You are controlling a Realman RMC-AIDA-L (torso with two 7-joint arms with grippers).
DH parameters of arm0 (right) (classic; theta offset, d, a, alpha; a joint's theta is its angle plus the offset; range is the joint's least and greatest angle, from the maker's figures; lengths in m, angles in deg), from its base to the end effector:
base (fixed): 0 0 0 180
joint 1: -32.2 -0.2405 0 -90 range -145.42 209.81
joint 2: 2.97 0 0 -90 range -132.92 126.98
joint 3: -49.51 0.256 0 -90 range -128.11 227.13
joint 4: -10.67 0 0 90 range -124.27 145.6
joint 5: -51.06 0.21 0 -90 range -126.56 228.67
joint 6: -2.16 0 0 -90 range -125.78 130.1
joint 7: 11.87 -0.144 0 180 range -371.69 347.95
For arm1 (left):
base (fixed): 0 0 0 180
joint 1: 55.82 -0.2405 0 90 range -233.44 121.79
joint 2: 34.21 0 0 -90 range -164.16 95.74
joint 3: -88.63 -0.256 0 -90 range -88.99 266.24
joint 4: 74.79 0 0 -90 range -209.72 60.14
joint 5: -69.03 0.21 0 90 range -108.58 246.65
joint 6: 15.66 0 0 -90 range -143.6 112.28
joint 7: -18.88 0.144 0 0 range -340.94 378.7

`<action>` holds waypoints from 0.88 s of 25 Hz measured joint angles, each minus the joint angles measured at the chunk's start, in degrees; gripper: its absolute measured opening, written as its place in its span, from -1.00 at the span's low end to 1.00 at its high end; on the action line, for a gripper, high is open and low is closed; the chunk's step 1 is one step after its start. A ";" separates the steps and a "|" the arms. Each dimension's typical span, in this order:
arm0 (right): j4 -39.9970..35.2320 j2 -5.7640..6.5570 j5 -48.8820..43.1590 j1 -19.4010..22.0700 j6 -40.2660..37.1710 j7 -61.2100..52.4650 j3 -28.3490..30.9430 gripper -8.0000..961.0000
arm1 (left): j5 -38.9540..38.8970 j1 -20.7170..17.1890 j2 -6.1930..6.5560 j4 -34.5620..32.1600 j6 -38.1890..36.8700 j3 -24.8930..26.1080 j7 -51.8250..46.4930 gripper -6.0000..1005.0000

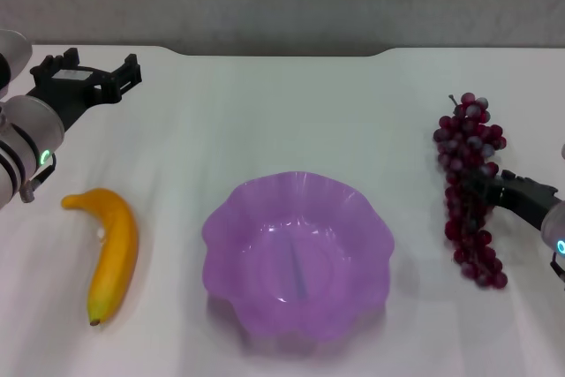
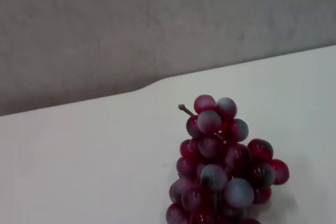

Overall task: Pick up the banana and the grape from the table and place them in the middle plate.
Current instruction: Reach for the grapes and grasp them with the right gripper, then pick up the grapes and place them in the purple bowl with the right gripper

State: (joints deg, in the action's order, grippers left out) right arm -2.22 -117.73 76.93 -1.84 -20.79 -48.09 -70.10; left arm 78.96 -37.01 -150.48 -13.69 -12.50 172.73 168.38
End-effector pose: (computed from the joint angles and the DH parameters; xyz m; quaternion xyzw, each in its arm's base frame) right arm 0.3534 0.3852 -0.0389 -0.7061 0.4782 0.1536 0.4992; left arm -0.2420 0.4117 0.0244 -0.7408 -0.3054 -0.2059 0.5618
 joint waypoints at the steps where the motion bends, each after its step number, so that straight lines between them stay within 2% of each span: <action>1: 0.00 0.00 -0.12 0.03 -0.38 0.01 -0.01 0.17 | 0.00 0.00 0.00 0.01 0.00 0.00 0.00 0.68; 8: 0.61 0.06 -0.38 0.05 -1.45 0.78 -0.50 0.01 | 0.00 0.00 0.00 0.14 0.00 0.00 0.00 0.68; 14: 0.60 0.06 -0.40 0.10 -1.89 1.46 -0.53 -0.21 | 0.00 0.00 0.00 0.16 0.00 0.00 0.00 0.68; 22: 0.58 0.03 -0.39 0.11 -1.93 2.10 -0.53 -0.33 | 0.00 0.00 0.00 0.17 0.00 0.00 0.00 0.68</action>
State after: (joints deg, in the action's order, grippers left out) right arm -1.64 -117.70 76.54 -1.73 -22.72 -46.00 -70.63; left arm 78.96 -37.01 -150.48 -13.52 -12.50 172.74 168.38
